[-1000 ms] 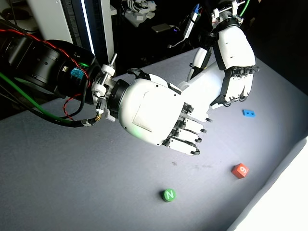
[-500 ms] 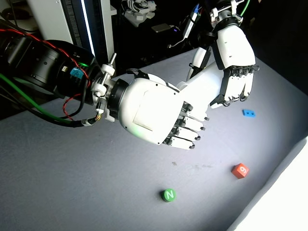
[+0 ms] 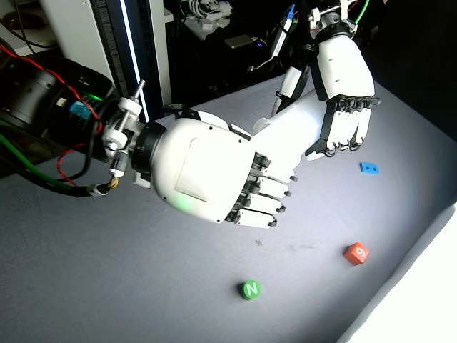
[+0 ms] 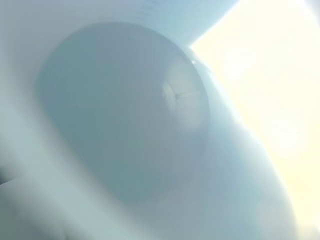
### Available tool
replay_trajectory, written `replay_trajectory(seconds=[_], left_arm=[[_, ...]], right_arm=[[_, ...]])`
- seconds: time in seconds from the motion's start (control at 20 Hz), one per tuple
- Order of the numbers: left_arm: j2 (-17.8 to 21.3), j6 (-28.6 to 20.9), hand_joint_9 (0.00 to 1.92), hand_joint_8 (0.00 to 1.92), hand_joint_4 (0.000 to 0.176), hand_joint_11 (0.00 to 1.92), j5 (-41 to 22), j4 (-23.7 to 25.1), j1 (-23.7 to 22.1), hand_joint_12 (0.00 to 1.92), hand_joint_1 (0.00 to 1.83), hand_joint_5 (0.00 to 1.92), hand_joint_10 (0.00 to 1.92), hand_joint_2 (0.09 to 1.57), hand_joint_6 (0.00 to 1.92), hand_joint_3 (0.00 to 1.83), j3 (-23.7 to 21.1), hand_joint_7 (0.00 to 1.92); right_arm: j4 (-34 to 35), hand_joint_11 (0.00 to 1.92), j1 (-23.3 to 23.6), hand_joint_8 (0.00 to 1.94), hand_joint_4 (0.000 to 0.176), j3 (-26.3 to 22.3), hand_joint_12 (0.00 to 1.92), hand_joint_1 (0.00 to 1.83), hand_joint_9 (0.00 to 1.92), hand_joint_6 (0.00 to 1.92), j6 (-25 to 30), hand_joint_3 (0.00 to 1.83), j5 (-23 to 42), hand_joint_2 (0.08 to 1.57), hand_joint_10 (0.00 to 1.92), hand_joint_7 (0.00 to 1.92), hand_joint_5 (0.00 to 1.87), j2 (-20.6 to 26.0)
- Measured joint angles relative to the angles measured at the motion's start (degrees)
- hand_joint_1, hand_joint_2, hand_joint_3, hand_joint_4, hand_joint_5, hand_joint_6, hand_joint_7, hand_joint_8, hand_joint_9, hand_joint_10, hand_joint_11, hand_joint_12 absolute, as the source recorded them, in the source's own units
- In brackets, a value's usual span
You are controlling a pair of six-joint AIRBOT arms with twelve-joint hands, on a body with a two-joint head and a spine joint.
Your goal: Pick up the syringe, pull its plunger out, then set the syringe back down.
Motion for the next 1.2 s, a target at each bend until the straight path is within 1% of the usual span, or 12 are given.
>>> replay_trajectory(seconds=[0.05,0.1,0.2,0.25,0.35,0.5,0.7,0.75,0.85,0.95,1.05,1.2], left_arm=[[0.00,-0.07,0.76,1.23,0.000,0.49,0.00,0.00,0.00,1.30,1.36,0.86,1.43,1.17,0.95,0.00,0.00,0.89],[0.00,-0.07,0.78,1.16,0.000,0.50,0.02,-0.09,-0.11,1.32,1.36,0.84,1.42,1.16,0.99,0.00,0.00,0.92],[0.00,-0.09,0.78,1.18,0.000,0.52,0.00,-0.15,-0.17,1.32,1.36,0.87,1.42,1.16,0.94,0.00,-0.07,0.92],[0.00,-0.11,0.78,1.20,0.000,0.51,0.02,-0.09,-0.22,1.30,1.36,0.87,1.42,1.16,0.94,0.00,-0.07,0.91],[0.00,-0.17,0.80,1.14,0.000,0.52,0.13,-0.07,-0.31,1.27,1.37,0.87,1.40,1.15,0.94,0.00,-0.07,0.94],[0.00,-0.15,0.77,1.19,0.000,0.51,0.28,-0.04,-0.33,1.27,1.36,0.86,1.42,1.16,0.97,0.00,-0.24,0.91],[0.00,-0.15,0.79,1.12,0.000,0.53,0.31,-0.04,-0.33,1.25,1.36,0.84,1.41,1.16,0.98,0.00,-0.24,0.94],[0.00,-0.15,0.78,1.16,0.000,0.54,0.35,-0.02,-0.33,1.24,1.36,0.84,1.42,1.16,0.96,0.00,-0.24,0.93],[0.00,-0.15,0.78,1.17,0.000,0.54,0.39,-0.04,-0.33,1.26,1.36,0.84,1.43,1.16,0.97,0.00,-0.24,0.93],[0.00,-0.15,0.78,1.18,0.000,0.55,0.39,-0.02,-0.33,1.29,1.36,0.83,1.45,1.17,0.96,0.00,-0.24,0.92],[0.00,-0.15,0.75,1.21,0.000,0.50,0.33,0.00,-0.33,1.35,1.36,0.81,1.48,1.18,0.97,0.00,-0.24,0.91],[0.00,-0.11,0.75,1.22,0.000,0.50,0.22,-0.02,-0.33,1.35,1.36,0.82,1.47,1.18,0.98,0.00,-0.24,0.91]], right_arm=[[-0.04,0.38,0.13,1.52,0.004,-0.07,1.58,1.11,0.50,1.52,-0.02,0.00,-0.22,1.30,1.40,0.70,0.60,0.28],[-0.11,0.38,0.24,1.52,0.000,-0.24,1.58,1.12,0.50,1.49,-0.02,0.00,-0.57,1.30,1.40,0.70,0.61,0.83],[-0.09,0.37,0.72,1.51,0.000,-0.70,1.59,1.11,0.50,1.53,-0.02,0.00,-1.84,1.30,1.40,0.70,0.59,2.05],[-0.07,0.38,0.83,1.48,0.000,-1.07,1.58,1.12,0.51,1.54,0.00,0.00,-1.90,1.30,1.38,0.73,0.58,2.60],[-0.07,0.38,0.83,1.47,0.000,-1.53,1.58,1.12,0.52,1.51,0.00,0.00,-2.25,1.29,1.37,0.73,0.60,3.78],[-0.44,0.37,0.87,1.49,0.000,-1.64,1.57,1.12,0.51,1.49,0.44,0.00,-3.10,1.29,1.36,0.72,0.61,5.40],[-0.52,0.39,1.05,1.50,0.000,-1.79,1.58,1.12,0.52,1.48,0.63,0.00,-3.87,1.29,1.39,0.72,0.61,6.82],[-0.52,0.39,1.07,1.50,0.000,-1.79,1.59,1.12,0.52,1.49,0.76,0.00,-4.15,1.29,1.39,0.72,0.61,7.26],[-0.55,0.39,1.27,1.50,0.000,-1.79,1.59,1.13,0.51,1.46,0.83,0.00,-4.50,1.28,1.40,0.72,0.63,7.80],[-0.66,0.39,1.31,1.48,0.000,-1.79,1.59,1.13,0.51,1.48,0.94,0.00,-4.61,1.28,1.40,0.73,0.62,8.55],[-0.90,0.39,1.77,1.49,0.000,-1.79,1.59,1.12,0.51,1.49,1.11,0.00,-4.96,1.29,1.39,0.73,0.61,9.18],[-0.85,0.39,1.79,1.49,0.000,-1.79,1.58,1.12,0.52,1.51,1.20,0.00,-4.90,1.29,1.38,0.73,0.60,9.88]])
